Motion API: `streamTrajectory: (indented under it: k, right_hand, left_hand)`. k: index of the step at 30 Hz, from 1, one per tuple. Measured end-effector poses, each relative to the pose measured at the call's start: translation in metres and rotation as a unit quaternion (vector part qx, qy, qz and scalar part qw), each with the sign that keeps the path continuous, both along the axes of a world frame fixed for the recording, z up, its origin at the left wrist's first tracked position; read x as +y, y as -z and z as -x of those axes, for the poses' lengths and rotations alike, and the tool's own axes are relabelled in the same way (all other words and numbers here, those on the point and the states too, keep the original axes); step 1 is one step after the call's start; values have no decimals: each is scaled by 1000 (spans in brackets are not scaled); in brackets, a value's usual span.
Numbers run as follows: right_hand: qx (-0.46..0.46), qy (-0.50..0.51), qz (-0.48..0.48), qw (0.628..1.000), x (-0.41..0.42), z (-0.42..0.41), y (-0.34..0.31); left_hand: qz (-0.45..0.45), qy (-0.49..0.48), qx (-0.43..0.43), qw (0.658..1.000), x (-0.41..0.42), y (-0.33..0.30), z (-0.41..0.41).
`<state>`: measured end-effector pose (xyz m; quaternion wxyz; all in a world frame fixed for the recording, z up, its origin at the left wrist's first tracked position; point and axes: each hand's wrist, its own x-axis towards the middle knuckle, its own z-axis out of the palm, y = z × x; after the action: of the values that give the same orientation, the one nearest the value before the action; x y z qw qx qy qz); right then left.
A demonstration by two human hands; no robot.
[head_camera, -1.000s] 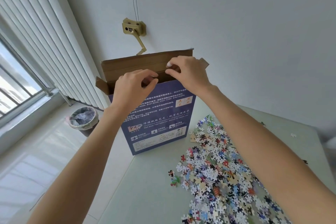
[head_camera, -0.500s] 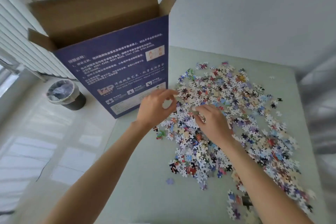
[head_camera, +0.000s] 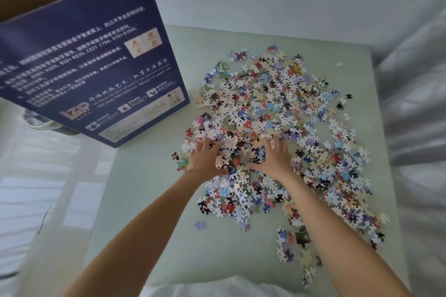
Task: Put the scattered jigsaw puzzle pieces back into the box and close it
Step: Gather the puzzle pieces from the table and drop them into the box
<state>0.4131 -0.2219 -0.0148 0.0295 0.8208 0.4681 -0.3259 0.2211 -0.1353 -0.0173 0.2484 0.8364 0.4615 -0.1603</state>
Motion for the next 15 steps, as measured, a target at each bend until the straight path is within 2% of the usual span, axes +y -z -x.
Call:
streamTrajectory:
  k: [9,15]
  right_hand:
    - [-28,-152,-33,987,35,43,1]
    - [-20,-152,-53,987,31,42,3]
  left_hand:
    - [10,-71,-72,995,-6,2,21]
    - [39,-126,-109,985,-6,-1,32]
